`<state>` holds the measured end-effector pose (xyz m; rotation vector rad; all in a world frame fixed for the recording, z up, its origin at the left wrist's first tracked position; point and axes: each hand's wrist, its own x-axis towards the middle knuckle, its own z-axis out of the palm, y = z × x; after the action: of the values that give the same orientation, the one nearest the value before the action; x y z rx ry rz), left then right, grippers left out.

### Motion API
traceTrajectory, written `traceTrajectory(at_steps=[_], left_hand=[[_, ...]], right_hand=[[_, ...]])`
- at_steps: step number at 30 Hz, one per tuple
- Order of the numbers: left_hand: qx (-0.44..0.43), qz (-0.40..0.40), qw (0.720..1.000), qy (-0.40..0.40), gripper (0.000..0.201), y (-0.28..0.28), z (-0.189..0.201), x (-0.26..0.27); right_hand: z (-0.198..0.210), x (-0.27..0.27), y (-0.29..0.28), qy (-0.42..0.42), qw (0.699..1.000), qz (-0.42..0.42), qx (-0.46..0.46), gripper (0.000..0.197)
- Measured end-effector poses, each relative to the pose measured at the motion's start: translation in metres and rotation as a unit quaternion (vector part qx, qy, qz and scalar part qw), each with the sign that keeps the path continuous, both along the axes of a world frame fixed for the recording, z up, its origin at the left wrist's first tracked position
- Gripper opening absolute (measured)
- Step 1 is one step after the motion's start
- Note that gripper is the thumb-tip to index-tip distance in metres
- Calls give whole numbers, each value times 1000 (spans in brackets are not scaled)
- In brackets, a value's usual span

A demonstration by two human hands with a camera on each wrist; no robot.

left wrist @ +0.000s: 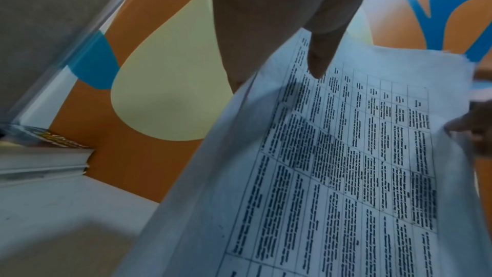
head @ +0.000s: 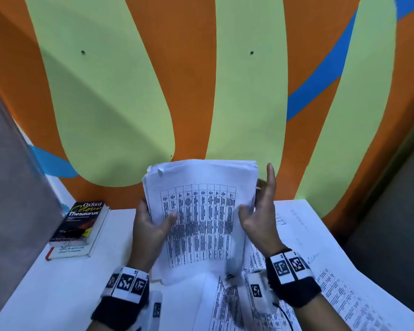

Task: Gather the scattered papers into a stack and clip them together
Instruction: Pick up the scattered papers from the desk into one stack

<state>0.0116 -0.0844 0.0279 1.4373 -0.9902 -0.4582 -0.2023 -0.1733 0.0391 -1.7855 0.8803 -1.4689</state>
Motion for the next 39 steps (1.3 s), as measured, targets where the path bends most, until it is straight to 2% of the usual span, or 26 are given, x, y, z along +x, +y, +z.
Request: traceTrajectory(at_steps=[3, 6, 8, 9, 11, 12, 13, 15, 16, 18, 20, 23, 25, 27, 30, 31, 33, 34, 36, 38, 39], left_hand=[[-20, 7, 1000, -10, 42, -1, -3, -7], [-17, -6, 1000, 0, 43, -2, -5, -11], [-8, -19, 1000, 6, 40, -4, -9, -12], [-2, -24, 1000, 8, 39, -5, -12, -12], [1, -30, 1000, 4, 35, -7, -16, -16], [-2, -25, 1000, -4, 30, -9, -17, -18], [-4, -15, 1000, -16, 24, -10, -16, -23], [-18, 7, 999, -27, 15, -12, -12, -29], [-30, 14, 999, -27, 12, -12, -7, -31], [-62, 28, 997, -23, 13, -11, 1, -32], [-68, 39, 997, -22, 23, -10, 5, -30], [-34, 37, 999, -10, 30, -11, 0, -27], [-8, 46, 999, -19, 22, -13, -7, -29], [-16, 62, 997, -41, 14, -14, -8, -33], [-58, 75, 995, -18, 19, -15, -3, -32], [-62, 70, 996, -1, 25, -14, -3, -28], [-44, 40, 998, 15, 39, -13, -13, -19], [-23, 16, 999, 20, 48, -12, -21, -14], [36, -23, 998, 40, 55, -7, -31, -10], [73, -44, 995, 57, 43, -5, -36, -12], [78, -44, 995, 51, 37, -4, -35, -16]], right_hand=[[25, 0, -3, 97, 988, -37, -117, 100], [47, -2, -4, 146, 976, -42, -154, 71], [45, -7, -10, 110, 985, -71, -115, 54], [39, -10, -13, 65, 993, -71, -66, 55], [23, -16, -17, -43, 998, -18, 50, 63], [14, -17, -17, -56, 994, 8, 90, 60], [4, -15, -16, -29, 995, 16, 97, 49], [-4, -9, -8, 20, 997, -11, 72, 21], [-1, -6, -5, 9, 998, -23, 64, 19], [9, -3, 0, -13, 999, -20, 29, 42], [16, -4, -1, -23, 1000, -2, 21, 42], [2, -6, -1, 54, 996, 9, 73, 52], [-15, -1, 0, 109, 984, -1, 140, 45], [-28, 3, 1, 122, 980, -17, 154, 38], [-18, 4, 8, 65, 992, -15, 112, 26], [-15, 4, 9, 41, 993, -3, 110, 30], [-20, 1, 8, 1, 993, 13, 118, 50], [-27, -2, 7, 7, 992, 10, 126, 56], [-41, -3, 8, 53, 987, -2, 154, 45], [-49, -4, 8, 99, 979, -20, 177, 22], [-53, -6, 5, 109, 977, -30, 179, 19]])
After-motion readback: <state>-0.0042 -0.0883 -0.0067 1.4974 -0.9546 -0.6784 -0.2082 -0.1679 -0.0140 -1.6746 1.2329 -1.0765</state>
